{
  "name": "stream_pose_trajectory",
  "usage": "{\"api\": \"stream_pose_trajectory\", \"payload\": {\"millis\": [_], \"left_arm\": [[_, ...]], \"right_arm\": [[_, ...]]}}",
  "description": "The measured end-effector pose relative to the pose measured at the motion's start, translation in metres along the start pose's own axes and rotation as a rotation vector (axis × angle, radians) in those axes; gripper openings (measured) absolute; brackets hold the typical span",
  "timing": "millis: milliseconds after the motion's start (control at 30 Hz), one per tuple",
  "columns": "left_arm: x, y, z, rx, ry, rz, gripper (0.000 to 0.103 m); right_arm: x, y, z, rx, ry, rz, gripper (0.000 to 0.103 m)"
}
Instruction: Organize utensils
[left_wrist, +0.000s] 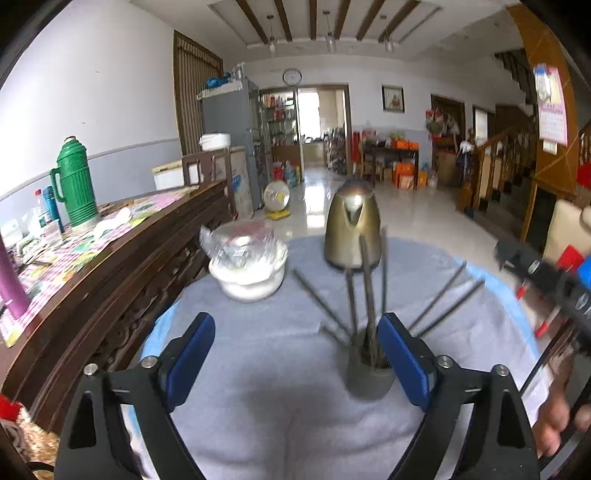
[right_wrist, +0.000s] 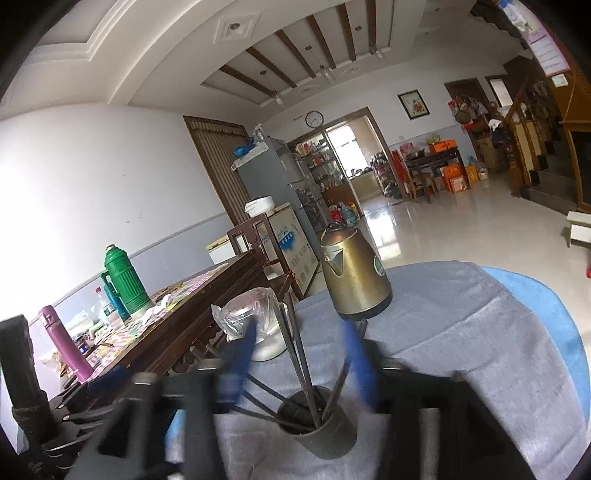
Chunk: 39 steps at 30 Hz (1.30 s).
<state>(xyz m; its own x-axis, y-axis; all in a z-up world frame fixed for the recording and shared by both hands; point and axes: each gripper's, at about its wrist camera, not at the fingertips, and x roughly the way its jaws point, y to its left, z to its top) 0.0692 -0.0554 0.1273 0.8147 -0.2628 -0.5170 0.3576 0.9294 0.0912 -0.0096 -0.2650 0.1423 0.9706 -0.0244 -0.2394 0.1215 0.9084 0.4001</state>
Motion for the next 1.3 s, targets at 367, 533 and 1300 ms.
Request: {"api": "stream_pose_trajectory", "payload": {"millis": [367, 533, 1300], "left_arm": [[-0.002, 0.0, -0.066, 0.016, 0.14, 0.105, 0.094], [0.0, 0.0, -0.079, 0.015, 0.209, 0.123, 0.094], [0.007, 0.012, -0.117, -0.014, 0.294, 0.116, 0.094]], "right_arm": [[-0.023, 0.004, -0.04, -0.077, 0.105, -0.006, 0.062], [-0.023, 0.003, -0.068, -0.111, 0.184, -0.029, 0.062], [-0.016, 0.018, -0.138, -0.107, 0.483, -0.09, 0.062]]}}
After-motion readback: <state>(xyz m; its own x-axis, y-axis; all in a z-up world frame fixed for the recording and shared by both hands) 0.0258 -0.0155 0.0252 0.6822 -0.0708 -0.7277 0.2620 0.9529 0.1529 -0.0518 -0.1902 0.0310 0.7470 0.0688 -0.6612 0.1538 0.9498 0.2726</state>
